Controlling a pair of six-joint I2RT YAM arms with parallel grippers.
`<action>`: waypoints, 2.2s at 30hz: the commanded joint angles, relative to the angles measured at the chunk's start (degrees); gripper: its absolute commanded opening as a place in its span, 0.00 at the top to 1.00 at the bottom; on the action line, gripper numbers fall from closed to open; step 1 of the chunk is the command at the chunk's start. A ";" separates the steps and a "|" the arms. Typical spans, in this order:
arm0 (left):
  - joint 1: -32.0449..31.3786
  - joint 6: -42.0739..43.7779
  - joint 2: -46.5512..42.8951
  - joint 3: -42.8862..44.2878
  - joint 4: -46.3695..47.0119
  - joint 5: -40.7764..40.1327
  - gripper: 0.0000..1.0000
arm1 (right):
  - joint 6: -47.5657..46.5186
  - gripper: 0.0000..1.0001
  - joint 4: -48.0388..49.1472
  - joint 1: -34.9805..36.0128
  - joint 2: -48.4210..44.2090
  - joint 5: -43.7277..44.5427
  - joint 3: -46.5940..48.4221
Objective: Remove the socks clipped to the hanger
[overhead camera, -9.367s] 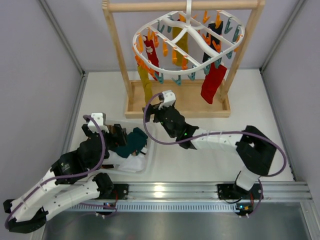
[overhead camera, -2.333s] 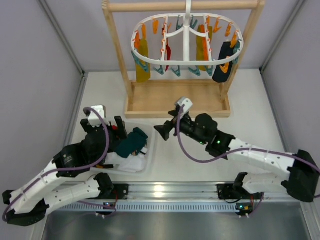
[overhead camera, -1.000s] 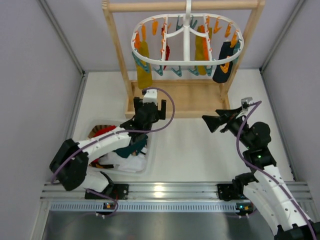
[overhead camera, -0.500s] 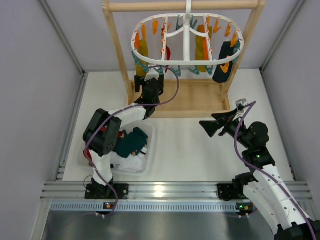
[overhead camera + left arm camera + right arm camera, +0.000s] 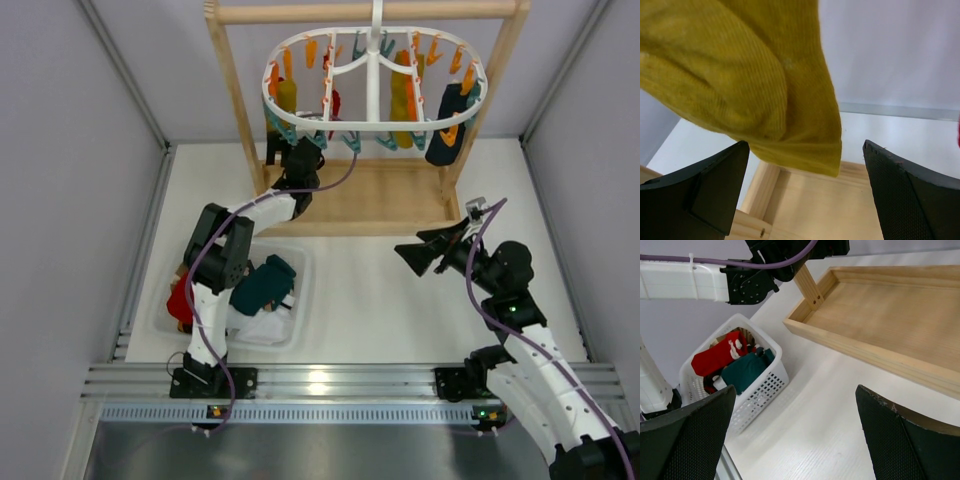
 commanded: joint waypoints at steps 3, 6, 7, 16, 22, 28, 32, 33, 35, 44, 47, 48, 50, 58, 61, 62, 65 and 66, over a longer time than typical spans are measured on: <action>1.27 2.95 1.42 5.34 4.56 -2.70 0.01 | 1.11 0.01 5.32 0.24 0.53 -1.70 -0.32; 1.44 4.53 2.30 7.71 4.47 -5.95 0.01 | 1.11 0.01 5.50 0.50 0.53 -1.88 -0.49; 1.36 4.45 1.87 7.72 4.47 -6.74 0.01 | 1.11 0.01 5.50 0.59 0.53 -1.96 -0.40; 1.09 3.91 -0.51 5.60 4.56 -9.65 0.01 | 1.11 0.01 6.12 1.38 0.97 -2.05 -0.49; 1.35 5.85 -0.51 7.01 4.74 -8.86 0.08 | 0.93 0.01 6.20 1.91 0.88 -1.88 -0.58; 1.44 6.64 -0.95 7.45 4.74 -7.63 0.39 | 0.76 0.01 6.03 2.17 0.62 -1.88 -0.49; 1.44 6.30 -1.65 6.93 4.74 -7.19 0.82 | 0.67 0.01 5.94 2.26 0.62 -1.70 -0.49; 1.44 6.12 -1.91 6.84 4.65 -7.36 0.90 | 0.67 0.01 5.94 2.26 0.62 -1.70 -0.58; 1.27 5.24 -3.05 5.35 4.74 -7.37 1.00 | 0.67 0.01 5.94 2.17 0.62 -1.70 -0.58; -2.15 1.99 -9.12 -2.73 4.74 -12.02 1.00 | 0.58 0.02 5.94 2.35 0.09 -1.26 -0.67; -5.32 -1.08 -12.28 -7.39 4.56 -14.13 1.00 | 0.32 0.02 5.59 2.26 -0.34 -1.17 -0.49; -6.02 -2.48 -13.07 -9.49 4.56 -14.57 1.00 | 0.14 0.02 5.33 2.26 -0.87 -1.09 -0.40; -8.38 -2.67 -15.01 -11.35 4.56 -15.97 1.00 | -0.47 0.02 4.10 2.26 -1.49 -0.82 -0.14; -17.70 -3.28 -21.85 -19.26 4.56 -20.72 1.00 | -1.00 0.01 1.90 2.34 -4.48 0.50 1.09; -20.52 -3.64 -23.71 -21.89 4.65 -23.09 1.00 | -1.00 0.01 0.58 2.26 -5.62 0.67 1.61; -21.14 -3.72 -25.02 -22.51 4.74 -23.45 1.00 | -1.00 0.02 0.06 2.26 -6.49 0.85 1.79; -23.77 -3.99 -26.78 -24.80 4.56 -24.33 1.00 | -1.00 0.01 -2.32 2.26 -8.34 1.37 2.75; -24.48 -3.81 -27.57 -25.50 4.56 -24.94 1.00 | -1.18 0.01 -3.71 2.34 -8.87 1.46 3.02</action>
